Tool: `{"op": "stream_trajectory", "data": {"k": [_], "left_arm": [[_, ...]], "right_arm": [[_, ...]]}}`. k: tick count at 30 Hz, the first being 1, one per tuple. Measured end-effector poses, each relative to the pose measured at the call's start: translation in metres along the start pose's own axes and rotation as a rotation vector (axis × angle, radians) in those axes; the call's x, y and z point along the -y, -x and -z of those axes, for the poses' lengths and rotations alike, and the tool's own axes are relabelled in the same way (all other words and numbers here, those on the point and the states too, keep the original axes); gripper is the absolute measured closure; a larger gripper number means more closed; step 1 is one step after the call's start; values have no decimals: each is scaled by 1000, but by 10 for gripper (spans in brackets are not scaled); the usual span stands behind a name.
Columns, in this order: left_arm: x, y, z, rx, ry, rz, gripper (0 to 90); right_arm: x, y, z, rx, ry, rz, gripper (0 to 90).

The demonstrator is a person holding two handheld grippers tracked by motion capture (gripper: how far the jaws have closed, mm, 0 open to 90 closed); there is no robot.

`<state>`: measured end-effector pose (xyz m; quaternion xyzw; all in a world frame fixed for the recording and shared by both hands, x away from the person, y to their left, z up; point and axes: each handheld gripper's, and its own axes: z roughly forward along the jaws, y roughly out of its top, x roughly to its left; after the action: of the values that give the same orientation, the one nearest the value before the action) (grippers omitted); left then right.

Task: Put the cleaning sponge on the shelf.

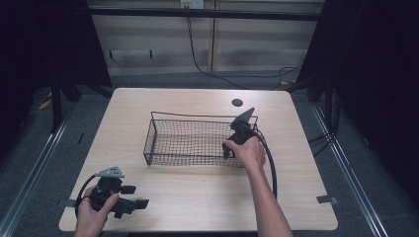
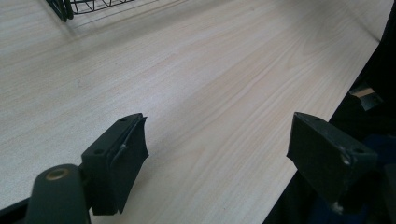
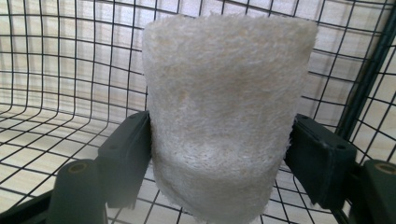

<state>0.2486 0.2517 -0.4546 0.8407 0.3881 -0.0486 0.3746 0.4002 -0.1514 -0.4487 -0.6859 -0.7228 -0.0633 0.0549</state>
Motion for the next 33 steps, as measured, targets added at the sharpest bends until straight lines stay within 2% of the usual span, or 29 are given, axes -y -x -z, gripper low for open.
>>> {"op": "stream_trajectory", "data": {"k": [12,20,33], "left_arm": [[0,0,0,0,0,0,193],[0,0,0,0,-1,0,193],[0,0,0,0,-1,0,193]], "right_arm": [[0,1,0,-2,-13,4,238],[0,2,2,-7,-13,9,152],[1,2,6,-21,-1,25,150]]}}
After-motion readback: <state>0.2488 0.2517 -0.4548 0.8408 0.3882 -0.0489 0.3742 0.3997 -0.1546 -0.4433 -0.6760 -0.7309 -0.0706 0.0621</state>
